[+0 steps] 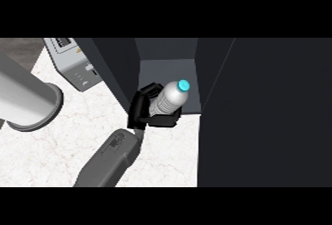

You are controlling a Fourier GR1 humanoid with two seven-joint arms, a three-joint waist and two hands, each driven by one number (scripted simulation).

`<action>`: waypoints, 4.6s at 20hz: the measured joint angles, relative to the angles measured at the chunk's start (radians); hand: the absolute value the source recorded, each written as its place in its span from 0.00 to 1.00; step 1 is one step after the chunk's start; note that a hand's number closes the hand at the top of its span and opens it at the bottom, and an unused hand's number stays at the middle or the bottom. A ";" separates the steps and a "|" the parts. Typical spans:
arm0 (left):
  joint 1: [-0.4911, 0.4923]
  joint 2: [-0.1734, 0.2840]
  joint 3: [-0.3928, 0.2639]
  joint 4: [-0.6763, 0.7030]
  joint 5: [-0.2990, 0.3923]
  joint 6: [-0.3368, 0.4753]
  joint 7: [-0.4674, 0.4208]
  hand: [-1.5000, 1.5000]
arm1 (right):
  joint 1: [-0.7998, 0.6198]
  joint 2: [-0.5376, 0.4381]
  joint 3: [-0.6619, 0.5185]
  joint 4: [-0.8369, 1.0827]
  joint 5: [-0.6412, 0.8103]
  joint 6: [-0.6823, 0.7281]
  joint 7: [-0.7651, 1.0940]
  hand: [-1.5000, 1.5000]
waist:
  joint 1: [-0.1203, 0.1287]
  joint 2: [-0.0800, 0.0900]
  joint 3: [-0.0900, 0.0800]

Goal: Pick up the bottled water, place it into the cabinet and close the cabinet

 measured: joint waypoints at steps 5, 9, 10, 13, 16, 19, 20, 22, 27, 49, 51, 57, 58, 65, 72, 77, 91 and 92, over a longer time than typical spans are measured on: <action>-0.129 0.000 -0.005 0.108 0.059 0.057 0.031 1.00 | 0.015 -0.011 -0.042 0.002 -0.010 0.023 -0.027 0.00 | -0.011 0.005 0.000; -0.240 0.000 0.032 0.210 0.121 0.081 0.059 1.00 | 0.028 -0.014 -0.054 0.005 -0.016 0.042 -0.051 0.00 | -0.026 0.010 0.000; -0.262 0.000 0.035 0.233 0.133 0.090 0.059 1.00 | 0.024 -0.014 -0.060 0.005 -0.018 0.044 -0.047 0.00 | -0.027 0.011 0.000; -0.328 0.000 0.056 0.319 0.140 0.136 0.054 1.00 | 0.022 -0.015 -0.076 0.005 -0.024 0.055 -0.053 0.00 | -0.031 0.015 0.000; -0.383 0.000 0.071 0.406 0.130 0.192 0.049 1.00 | 0.016 -0.015 -0.090 0.013 -0.032 0.068 -0.060 0.00 | -0.032 0.017 0.000; -0.425 0.000 0.054 0.493 0.084 0.275 0.039 1.00 | 0.011 -0.011 -0.088 0.020 -0.036 0.078 -0.067 0.00 | -0.036 0.019 0.000; -0.440 0.001 0.050 0.523 0.068 0.302 0.037 0.00 | 0.011 -0.010 -0.088 0.021 -0.036 0.081 -0.070 0.00 | -0.038 0.021 0.000; -0.464 0.002 0.041 0.577 0.042 0.353 0.034 0.00 | 0.020 -0.012 -0.099 0.021 -0.040 0.088 -0.079 0.00 | -0.041 0.021 0.000; -0.534 0.011 0.047 0.681 0.014 0.412 0.044 0.00 | 0.027 -0.015 -0.113 0.018 -0.049 0.107 -0.087 0.00 | -0.048 0.026 0.000; -0.498 0.000 0.149 0.445 0.242 0.079 -0.245 1.00 | 0.017 -0.004 -0.074 0.004 -0.045 0.129 -0.047 0.00 | -0.018 0.009 -0.001; -0.469 0.000 0.120 0.405 0.266 0.049 -0.231 1.00 | 0.022 -0.005 -0.067 -0.002 -0.044 0.126 -0.043 0.00 | -0.013 0.005 -0.001; -0.327 0.000 -0.014 0.218 0.373 -0.077 -0.184 0.00 | 0.016 -0.004 -0.039 -0.003 -0.033 0.111 -0.027 0.00 | 0.000 -0.002 -0.002; -0.288 0.000 -0.041 0.180 0.385 -0.090 -0.185 0.00 | 0.018 -0.001 -0.033 -0.003 -0.031 0.106 -0.027 0.00 | 0.005 -0.003 -0.002; -0.013 0.010 -0.209 -0.100 0.401 -0.120 -0.158 0.00 | 0.062 0.011 0.023 -0.004 -0.015 0.070 -0.048 0.00 | 0.036 -0.013 -0.002; 0.284 0.134 -0.287 -0.407 0.376 -0.069 -0.170 0.00 | 0.074 -0.004 0.044 -0.006 0.000 0.034 -0.056 0.00 | 0.060 -0.014 -0.002; 0.491 0.276 -0.300 -0.588 0.383 -0.105 -0.210 0.00 | 0.051 -0.082 0.060 -0.002 0.019 0.076 -0.053 1.00 | 0.074 -0.013 -0.003; 0.809 0.603 -0.199 -0.812 0.427 -0.307 -0.361 0.00 | -0.166 -0.255 0.141 -0.010 0.064 0.120 0.031 1.00 | 0.097 -0.009 -0.009; 0.833 0.626 -0.188 -0.824 0.433 -0.328 -0.375 0.00 | -0.185 -0.250 0.156 -0.011 0.065 0.111 0.049 1.00 | 0.100 -0.008 -0.009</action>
